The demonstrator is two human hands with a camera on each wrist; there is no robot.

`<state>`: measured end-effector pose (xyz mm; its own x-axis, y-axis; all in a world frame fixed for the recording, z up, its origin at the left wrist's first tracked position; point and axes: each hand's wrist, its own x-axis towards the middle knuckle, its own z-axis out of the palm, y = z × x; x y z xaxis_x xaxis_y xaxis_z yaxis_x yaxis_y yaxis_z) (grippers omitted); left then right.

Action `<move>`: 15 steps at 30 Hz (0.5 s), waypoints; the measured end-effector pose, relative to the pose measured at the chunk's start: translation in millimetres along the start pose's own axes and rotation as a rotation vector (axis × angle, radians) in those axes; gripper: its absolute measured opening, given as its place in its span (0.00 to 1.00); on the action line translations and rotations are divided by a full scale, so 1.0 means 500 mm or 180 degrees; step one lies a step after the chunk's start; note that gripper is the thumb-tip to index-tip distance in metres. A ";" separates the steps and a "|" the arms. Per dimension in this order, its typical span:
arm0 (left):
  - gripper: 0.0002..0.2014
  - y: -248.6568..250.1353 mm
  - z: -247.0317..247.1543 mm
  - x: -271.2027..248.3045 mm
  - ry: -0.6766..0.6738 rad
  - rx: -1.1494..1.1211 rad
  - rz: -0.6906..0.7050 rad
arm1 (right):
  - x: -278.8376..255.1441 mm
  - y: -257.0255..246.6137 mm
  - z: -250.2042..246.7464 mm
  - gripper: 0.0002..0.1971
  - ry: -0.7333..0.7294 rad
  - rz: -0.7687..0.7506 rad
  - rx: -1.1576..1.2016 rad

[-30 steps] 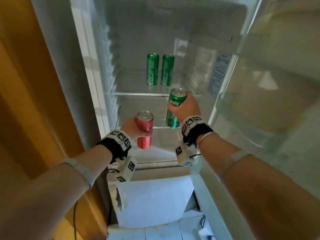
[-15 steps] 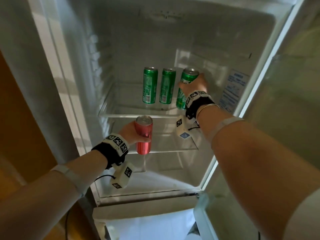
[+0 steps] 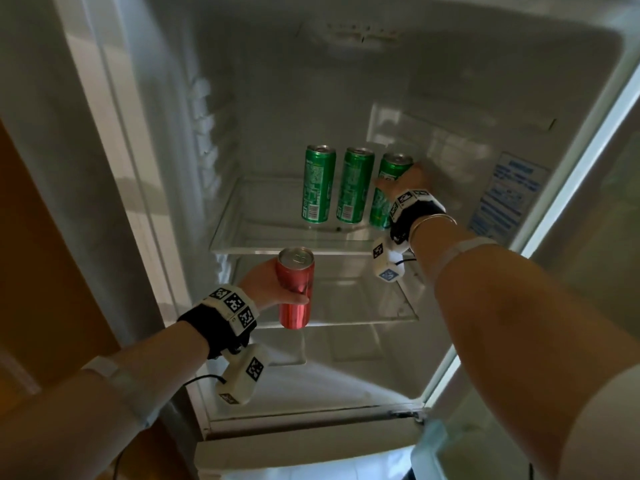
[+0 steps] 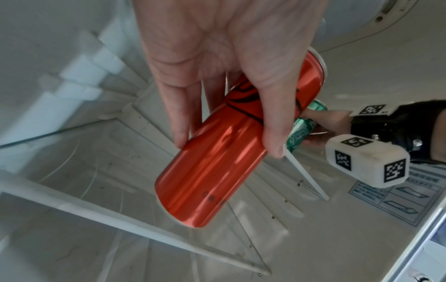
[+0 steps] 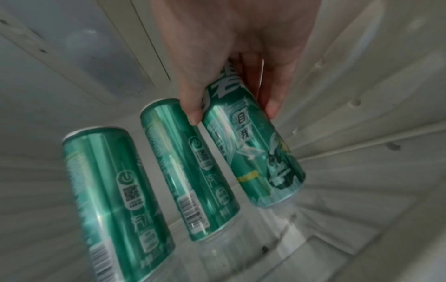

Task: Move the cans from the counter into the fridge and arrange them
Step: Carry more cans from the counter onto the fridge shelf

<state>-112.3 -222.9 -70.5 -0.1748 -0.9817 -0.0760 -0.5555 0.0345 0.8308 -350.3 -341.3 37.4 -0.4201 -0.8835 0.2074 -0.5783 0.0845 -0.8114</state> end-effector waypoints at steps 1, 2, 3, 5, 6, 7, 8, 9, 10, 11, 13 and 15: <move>0.30 0.000 -0.001 -0.001 -0.0023 0.0003 0.0007 | 0.002 0.005 0.003 0.28 0.0014 0.0032 0.0037; 0.30 0.001 -0.002 -0.001 -0.0046 -0.0017 0.0011 | 0.002 0.007 0.004 0.28 0.0022 0.0050 0.0067; 0.31 0.002 -0.004 -0.001 -0.0067 -0.0044 0.0008 | 0.004 0.009 0.005 0.27 0.0019 0.0060 0.0085; 0.31 0.006 -0.003 -0.002 -0.0096 -0.0029 0.0019 | 0.003 0.012 0.004 0.26 -0.0066 0.0064 0.0091; 0.31 0.011 -0.003 -0.004 -0.0113 0.0024 0.0029 | 0.001 0.013 0.003 0.24 -0.0130 0.0064 0.0098; 0.31 0.016 -0.003 -0.005 -0.0129 0.0081 0.0041 | -0.002 0.015 0.002 0.23 -0.0183 0.0057 0.0110; 0.31 0.021 -0.004 -0.006 -0.0146 0.0136 0.0059 | -0.009 0.016 -0.001 0.22 -0.0214 0.0064 0.0112; 0.31 0.028 -0.006 -0.007 -0.0166 0.0181 0.0073 | -0.016 0.017 -0.004 0.21 -0.0226 0.0073 0.0100; 0.31 0.034 -0.009 -0.009 -0.0195 0.0199 0.0077 | -0.020 0.017 -0.005 0.21 -0.0230 0.0075 0.0079; 0.31 0.041 -0.012 -0.010 -0.0230 0.0175 0.0079 | -0.021 0.017 -0.005 0.22 -0.0226 0.0090 0.0073; 0.31 0.057 -0.022 -0.012 -0.0316 0.0086 0.0046 | -0.031 0.011 -0.003 0.26 -0.0135 0.0113 0.0099; 0.31 0.080 -0.036 -0.015 -0.0392 -0.0027 0.0002 | -0.039 0.009 -0.001 0.29 0.0045 0.0085 0.0037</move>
<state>-118.7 -217.6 -26.6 -0.2740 -0.9512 -0.1422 -0.5485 0.0331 0.8355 -345.0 -323.4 29.9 -0.4451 -0.8744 0.1931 -0.5587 0.1026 -0.8230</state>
